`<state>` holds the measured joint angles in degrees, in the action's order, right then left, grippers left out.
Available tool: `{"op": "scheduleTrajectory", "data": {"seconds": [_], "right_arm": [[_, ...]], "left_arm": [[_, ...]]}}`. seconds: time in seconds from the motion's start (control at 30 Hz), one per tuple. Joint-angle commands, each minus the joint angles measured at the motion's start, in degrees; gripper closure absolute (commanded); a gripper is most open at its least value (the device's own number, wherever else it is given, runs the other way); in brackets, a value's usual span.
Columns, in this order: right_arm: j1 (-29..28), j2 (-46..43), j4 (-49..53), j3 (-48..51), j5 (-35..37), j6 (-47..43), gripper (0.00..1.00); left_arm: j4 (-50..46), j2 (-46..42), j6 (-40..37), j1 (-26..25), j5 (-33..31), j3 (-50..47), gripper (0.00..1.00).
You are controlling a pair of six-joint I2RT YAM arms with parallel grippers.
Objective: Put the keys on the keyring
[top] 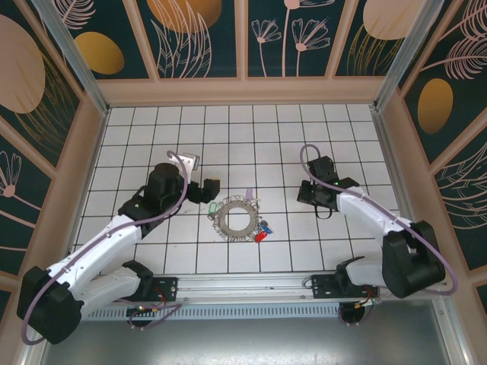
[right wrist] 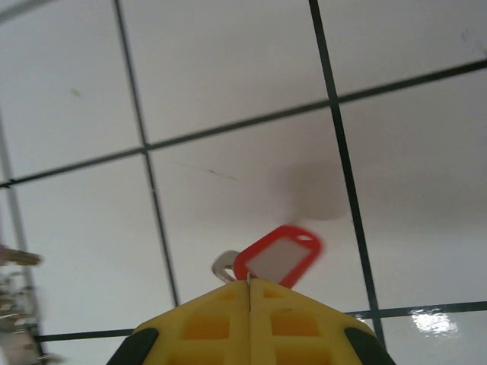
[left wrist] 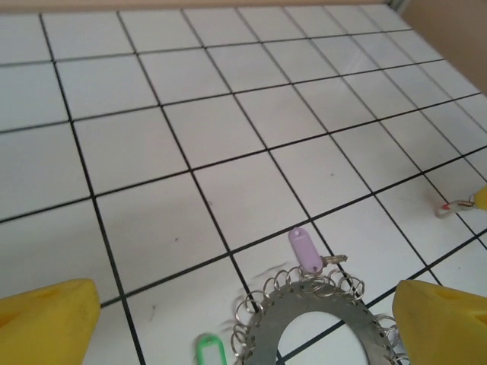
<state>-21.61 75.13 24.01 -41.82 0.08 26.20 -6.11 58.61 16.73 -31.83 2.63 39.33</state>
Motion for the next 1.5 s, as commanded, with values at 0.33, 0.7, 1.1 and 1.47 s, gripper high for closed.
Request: {"op": "scheduleTrajectory", "data": {"seconds": [0.33,0.7,1.1,1.47], "right_arm": [[-4.2,13.6,-4.0,-0.6,1.1,-6.5,0.95],[-11.8,-2.4,-7.1,0.6,-1.0,-21.8,0.61],[-27.0,-13.0,-20.0,8.6,-32.2,-77.7,0.6],[-33.4,11.0,-13.5,-5.6,-27.4,-96.2,0.67]], "left_arm": [[-12.1,9.9,10.3,3.1,1.3,4.5,0.01],[-13.2,5.6,13.3,7.0,6.2,0.8,0.03],[-11.3,5.8,16.8,14.6,12.9,-2.1,0.02],[-10.0,6.5,17.2,20.3,14.7,-5.6,0.02]]}}
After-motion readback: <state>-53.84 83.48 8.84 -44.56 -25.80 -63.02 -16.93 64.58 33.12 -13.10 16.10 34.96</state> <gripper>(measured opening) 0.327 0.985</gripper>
